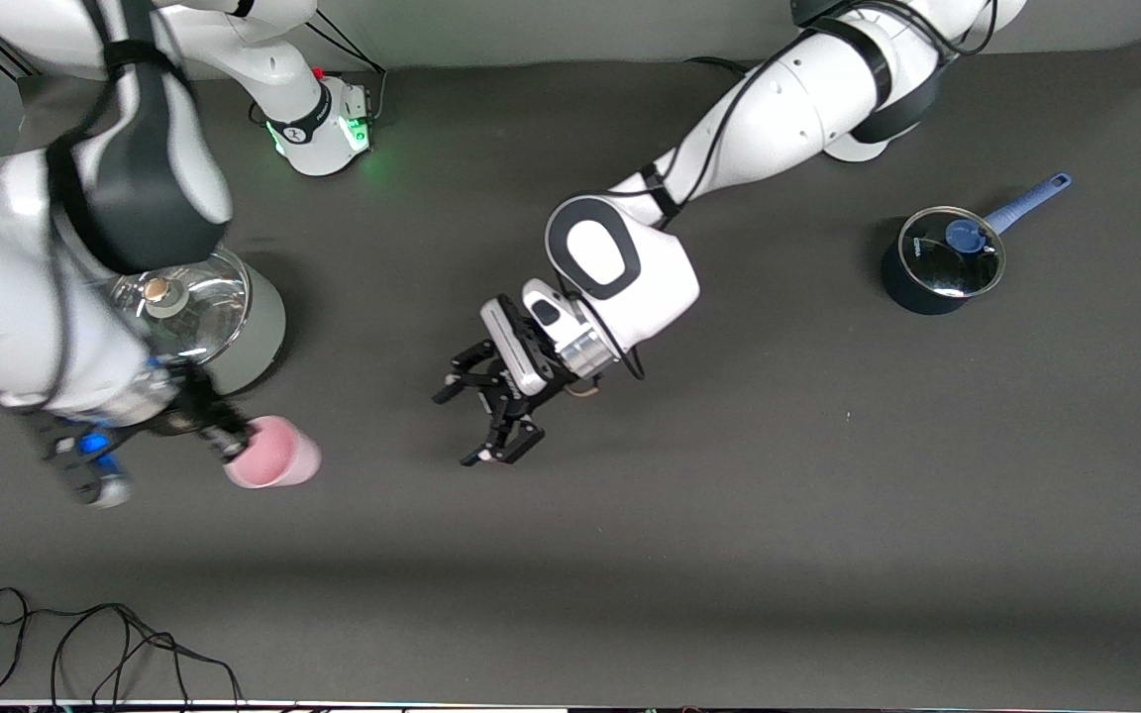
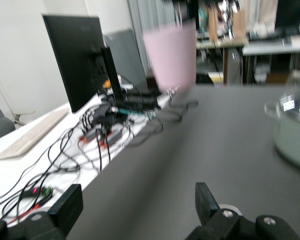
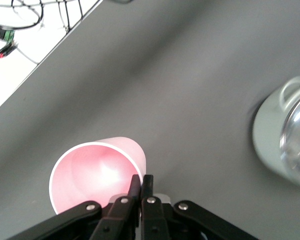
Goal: Transfer pink cup from left to right arm
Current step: 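Open the left gripper and withdraw it while the right gripper holds the cup, then lower the pink cup onto the table with the right gripper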
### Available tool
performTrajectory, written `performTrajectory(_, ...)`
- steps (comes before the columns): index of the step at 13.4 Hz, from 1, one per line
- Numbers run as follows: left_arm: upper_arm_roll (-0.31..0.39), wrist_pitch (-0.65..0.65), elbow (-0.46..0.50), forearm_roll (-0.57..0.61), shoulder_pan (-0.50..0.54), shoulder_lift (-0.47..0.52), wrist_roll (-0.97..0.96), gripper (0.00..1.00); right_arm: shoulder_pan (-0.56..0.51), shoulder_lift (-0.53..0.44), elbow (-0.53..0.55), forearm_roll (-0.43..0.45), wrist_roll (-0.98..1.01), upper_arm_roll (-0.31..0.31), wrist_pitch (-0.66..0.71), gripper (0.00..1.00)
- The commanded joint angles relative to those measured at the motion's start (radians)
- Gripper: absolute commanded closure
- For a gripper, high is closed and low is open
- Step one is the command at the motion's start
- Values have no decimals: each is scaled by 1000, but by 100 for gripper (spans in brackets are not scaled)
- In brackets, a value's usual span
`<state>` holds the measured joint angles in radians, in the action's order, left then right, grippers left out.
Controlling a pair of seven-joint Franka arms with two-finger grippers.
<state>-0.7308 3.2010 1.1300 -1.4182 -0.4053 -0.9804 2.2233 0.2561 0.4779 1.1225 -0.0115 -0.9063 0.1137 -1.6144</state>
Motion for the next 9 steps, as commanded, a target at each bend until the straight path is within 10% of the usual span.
performTrajectory(1,16,-13,178,126,66,72,-11,0,-84,-5,-9,47,227,-6,-6,100)
performTrajectory(6,19,-200,335,342,238,117,-11,0,-268,-25,0,-51,883,-2,-16,100)
performTrajectory(9,161,-457,389,476,270,213,-20,0,-313,-24,48,-93,1076,-3,-71,100)
